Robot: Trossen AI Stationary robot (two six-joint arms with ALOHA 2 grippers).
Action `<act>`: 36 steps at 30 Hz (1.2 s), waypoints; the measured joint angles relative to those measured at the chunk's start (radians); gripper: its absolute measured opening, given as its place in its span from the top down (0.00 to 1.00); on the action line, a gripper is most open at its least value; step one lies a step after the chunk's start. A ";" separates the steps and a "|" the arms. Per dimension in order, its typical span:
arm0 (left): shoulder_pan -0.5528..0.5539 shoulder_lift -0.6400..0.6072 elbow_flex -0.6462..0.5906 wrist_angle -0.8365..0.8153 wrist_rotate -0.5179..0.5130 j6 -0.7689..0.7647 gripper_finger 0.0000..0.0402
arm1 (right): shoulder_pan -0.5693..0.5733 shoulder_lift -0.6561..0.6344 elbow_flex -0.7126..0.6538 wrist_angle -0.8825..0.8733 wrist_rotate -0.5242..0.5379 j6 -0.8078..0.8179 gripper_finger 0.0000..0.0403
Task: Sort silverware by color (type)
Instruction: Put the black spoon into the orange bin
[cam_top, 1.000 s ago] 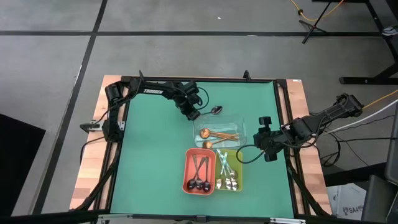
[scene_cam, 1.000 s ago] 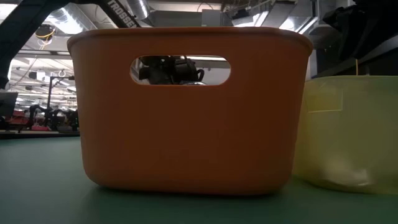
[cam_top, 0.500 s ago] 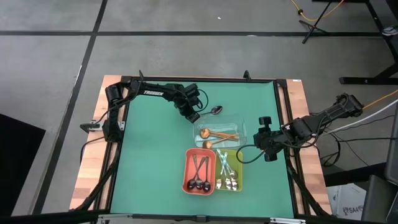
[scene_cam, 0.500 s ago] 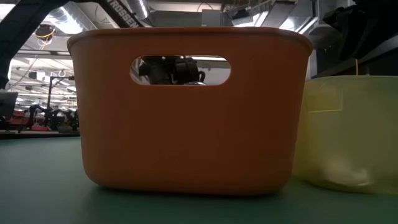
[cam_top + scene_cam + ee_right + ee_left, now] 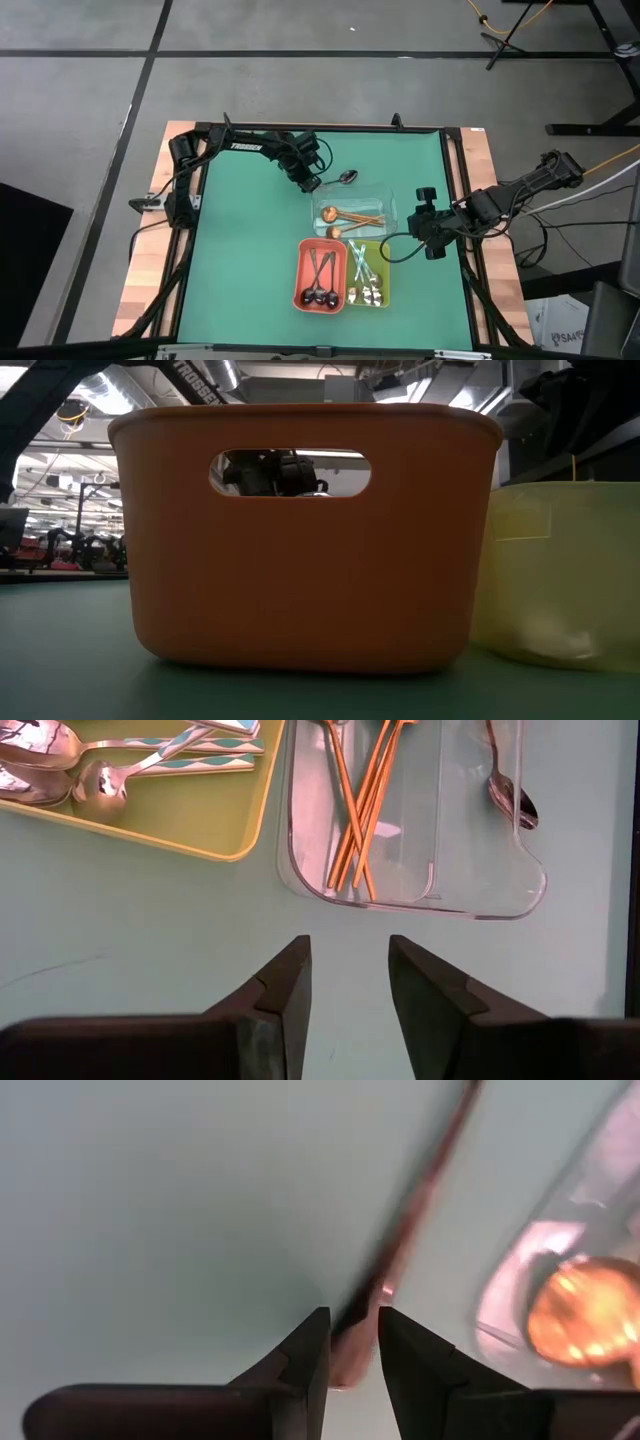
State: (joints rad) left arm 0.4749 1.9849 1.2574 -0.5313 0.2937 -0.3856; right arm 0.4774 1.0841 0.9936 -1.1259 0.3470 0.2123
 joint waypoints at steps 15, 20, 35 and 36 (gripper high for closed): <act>-0.003 -0.002 -0.002 0.000 0.086 -0.007 0.79 | 0.000 0.000 0.000 -0.001 0.000 0.000 0.69; -0.004 -0.003 -0.002 0.006 0.172 -0.024 0.79 | 0.000 0.000 0.000 -0.001 0.000 0.000 0.69; -0.112 -0.004 -0.002 0.009 0.081 -0.033 0.79 | 0.000 0.000 0.000 -0.001 0.000 0.000 0.69; -0.117 -0.004 -0.002 0.009 0.064 -0.033 0.79 | 0.000 0.000 0.000 -0.001 0.000 0.000 0.69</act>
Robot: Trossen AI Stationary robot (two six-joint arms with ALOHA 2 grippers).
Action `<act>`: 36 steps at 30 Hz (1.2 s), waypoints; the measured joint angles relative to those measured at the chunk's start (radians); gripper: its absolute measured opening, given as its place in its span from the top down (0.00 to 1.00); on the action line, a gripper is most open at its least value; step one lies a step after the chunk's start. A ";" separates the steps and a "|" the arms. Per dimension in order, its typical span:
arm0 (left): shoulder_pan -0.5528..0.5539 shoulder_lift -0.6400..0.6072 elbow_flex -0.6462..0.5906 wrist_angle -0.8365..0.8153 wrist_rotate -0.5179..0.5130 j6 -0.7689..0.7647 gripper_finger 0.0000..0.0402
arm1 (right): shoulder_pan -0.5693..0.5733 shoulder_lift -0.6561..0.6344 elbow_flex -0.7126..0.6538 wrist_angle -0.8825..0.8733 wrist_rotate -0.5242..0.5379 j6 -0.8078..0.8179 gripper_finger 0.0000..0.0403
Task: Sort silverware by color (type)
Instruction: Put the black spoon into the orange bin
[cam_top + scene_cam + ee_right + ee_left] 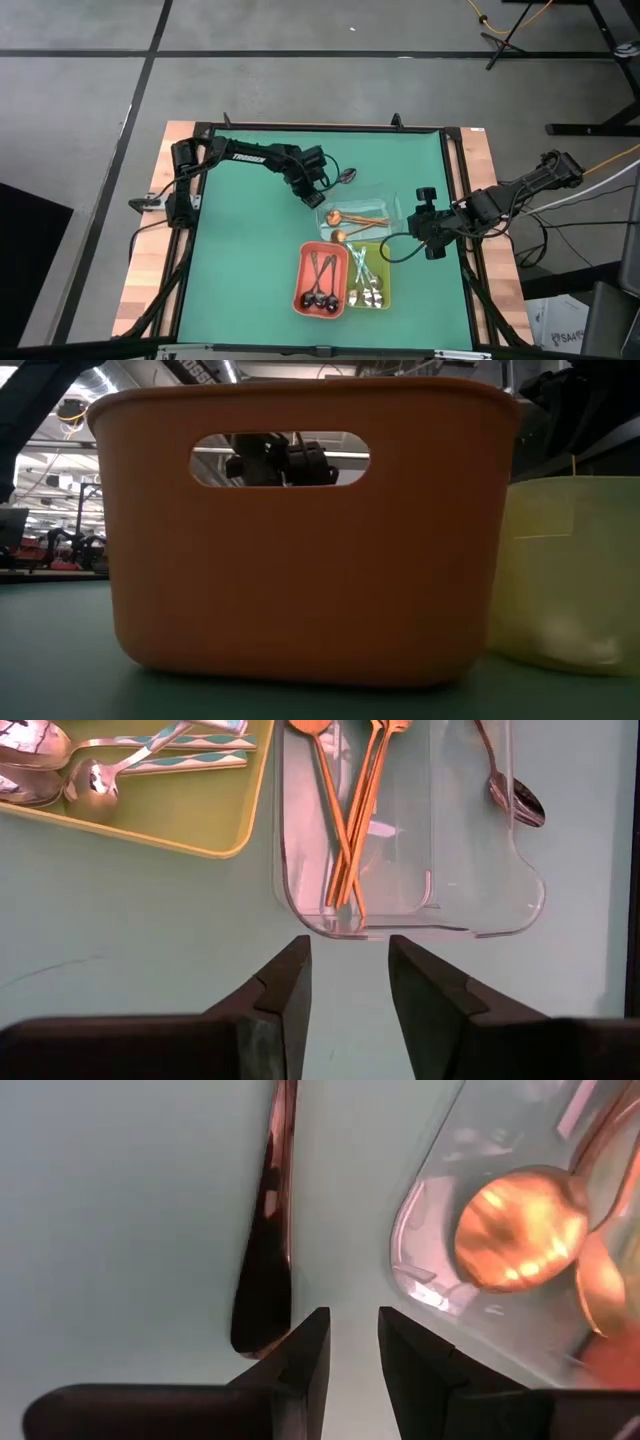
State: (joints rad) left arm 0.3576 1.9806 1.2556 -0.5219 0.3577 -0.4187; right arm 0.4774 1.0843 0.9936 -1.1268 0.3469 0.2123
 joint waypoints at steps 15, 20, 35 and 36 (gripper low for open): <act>0.000 -0.003 0.002 0.003 -0.101 -0.011 0.79 | 0.000 0.000 0.000 0.000 0.000 0.000 0.69; -0.010 -0.002 0.002 0.006 -0.084 -0.022 0.79 | 0.000 0.000 0.000 0.000 0.000 0.000 0.69; -0.014 0.003 0.002 0.007 -0.085 -0.079 0.79 | 0.000 0.000 0.000 0.000 0.000 0.000 0.69; -0.015 0.005 0.002 0.009 -0.083 -0.088 0.79 | 0.000 0.000 0.000 0.000 0.000 0.000 0.69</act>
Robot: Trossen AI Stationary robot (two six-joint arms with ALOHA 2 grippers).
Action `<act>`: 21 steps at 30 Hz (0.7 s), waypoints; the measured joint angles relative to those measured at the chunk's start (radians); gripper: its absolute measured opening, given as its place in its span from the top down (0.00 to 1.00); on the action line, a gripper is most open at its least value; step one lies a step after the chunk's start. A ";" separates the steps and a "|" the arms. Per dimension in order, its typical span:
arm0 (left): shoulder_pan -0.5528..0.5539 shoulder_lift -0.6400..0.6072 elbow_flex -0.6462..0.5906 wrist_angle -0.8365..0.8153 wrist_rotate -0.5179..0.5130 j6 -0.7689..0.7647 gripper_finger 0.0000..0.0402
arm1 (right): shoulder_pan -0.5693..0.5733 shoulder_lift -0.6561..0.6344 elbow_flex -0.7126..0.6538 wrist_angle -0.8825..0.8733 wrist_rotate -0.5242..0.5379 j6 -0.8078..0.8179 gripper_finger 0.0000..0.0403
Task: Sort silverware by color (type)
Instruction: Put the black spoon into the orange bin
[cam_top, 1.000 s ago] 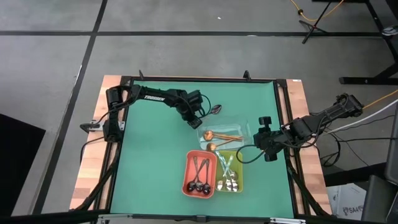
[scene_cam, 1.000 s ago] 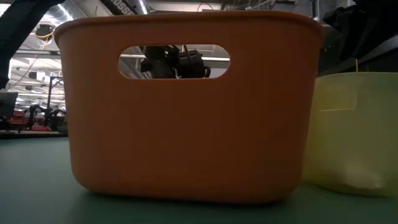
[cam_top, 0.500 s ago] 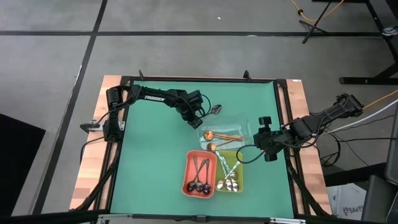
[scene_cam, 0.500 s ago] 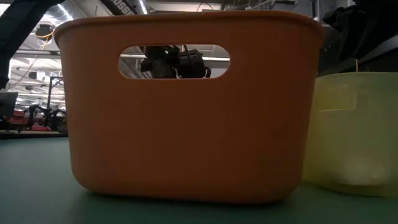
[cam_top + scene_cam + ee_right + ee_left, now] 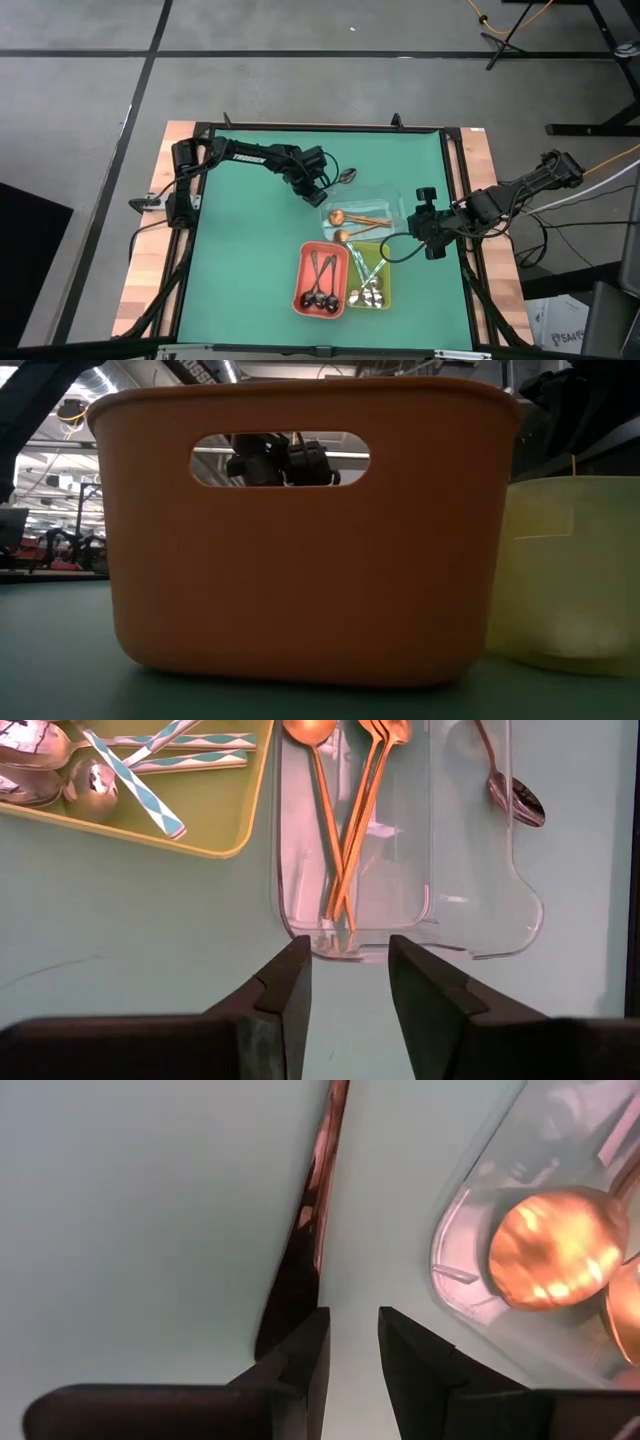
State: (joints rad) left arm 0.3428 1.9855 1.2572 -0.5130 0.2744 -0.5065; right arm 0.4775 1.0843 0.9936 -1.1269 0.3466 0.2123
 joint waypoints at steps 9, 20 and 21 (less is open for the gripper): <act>-0.011 -0.001 0.000 0.002 -0.034 -0.062 0.79 | 0.000 0.000 0.000 0.000 0.000 0.000 0.69; -0.011 -0.001 0.000 -0.002 -0.059 -0.091 0.79 | 0.000 0.000 0.000 0.000 -0.036 0.000 0.69; -0.011 -0.001 0.000 -0.002 -0.058 -0.091 0.79 | 0.000 0.000 0.000 0.000 -0.037 0.000 0.69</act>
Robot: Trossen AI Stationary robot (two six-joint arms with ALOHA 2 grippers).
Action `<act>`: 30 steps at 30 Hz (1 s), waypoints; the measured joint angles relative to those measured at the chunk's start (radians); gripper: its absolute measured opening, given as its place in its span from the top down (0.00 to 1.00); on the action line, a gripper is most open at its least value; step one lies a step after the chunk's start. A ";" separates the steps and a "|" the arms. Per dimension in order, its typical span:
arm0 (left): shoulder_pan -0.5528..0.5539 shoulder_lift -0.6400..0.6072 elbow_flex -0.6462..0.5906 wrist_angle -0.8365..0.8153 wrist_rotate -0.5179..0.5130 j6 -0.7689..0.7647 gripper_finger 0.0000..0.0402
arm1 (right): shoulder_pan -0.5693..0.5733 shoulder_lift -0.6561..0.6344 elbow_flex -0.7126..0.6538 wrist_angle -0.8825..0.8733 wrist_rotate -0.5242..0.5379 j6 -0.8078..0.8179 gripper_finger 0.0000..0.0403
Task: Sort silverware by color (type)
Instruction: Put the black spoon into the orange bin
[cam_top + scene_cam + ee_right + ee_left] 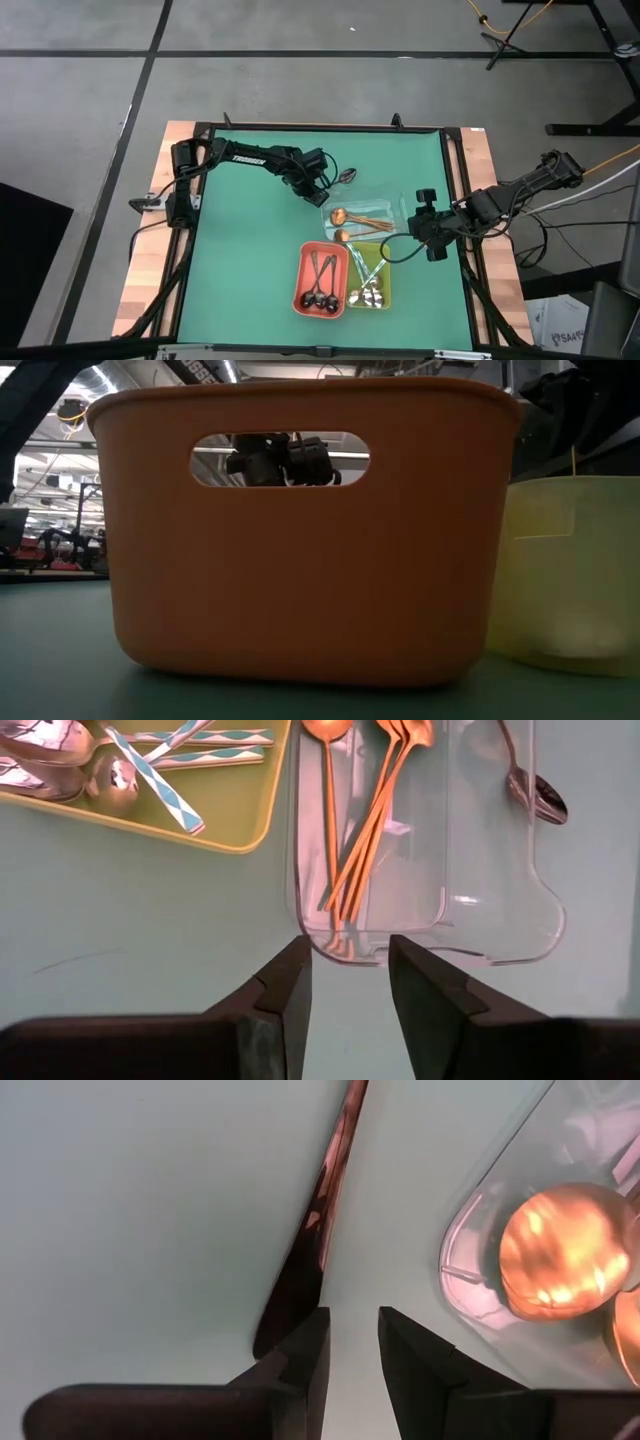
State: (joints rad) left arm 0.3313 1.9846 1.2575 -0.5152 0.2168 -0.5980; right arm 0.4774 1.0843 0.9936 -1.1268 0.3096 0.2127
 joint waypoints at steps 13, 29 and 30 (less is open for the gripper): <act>-0.006 0.000 0.000 -0.013 -0.009 -0.051 0.79 | 0.000 0.000 0.000 0.000 -0.006 0.000 0.69; 0.010 -0.001 -0.002 -0.019 0.090 -0.094 0.79 | 0.000 0.000 0.000 0.000 -0.005 -0.002 0.69; 0.014 -0.001 -0.003 -0.019 0.093 -0.095 0.79 | 0.000 0.000 0.000 0.000 -0.005 -0.002 0.69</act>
State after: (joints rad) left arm 0.3451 1.9839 1.2549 -0.5339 0.3094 -0.6930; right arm 0.4776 1.0843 0.9936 -1.1271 0.3045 0.2108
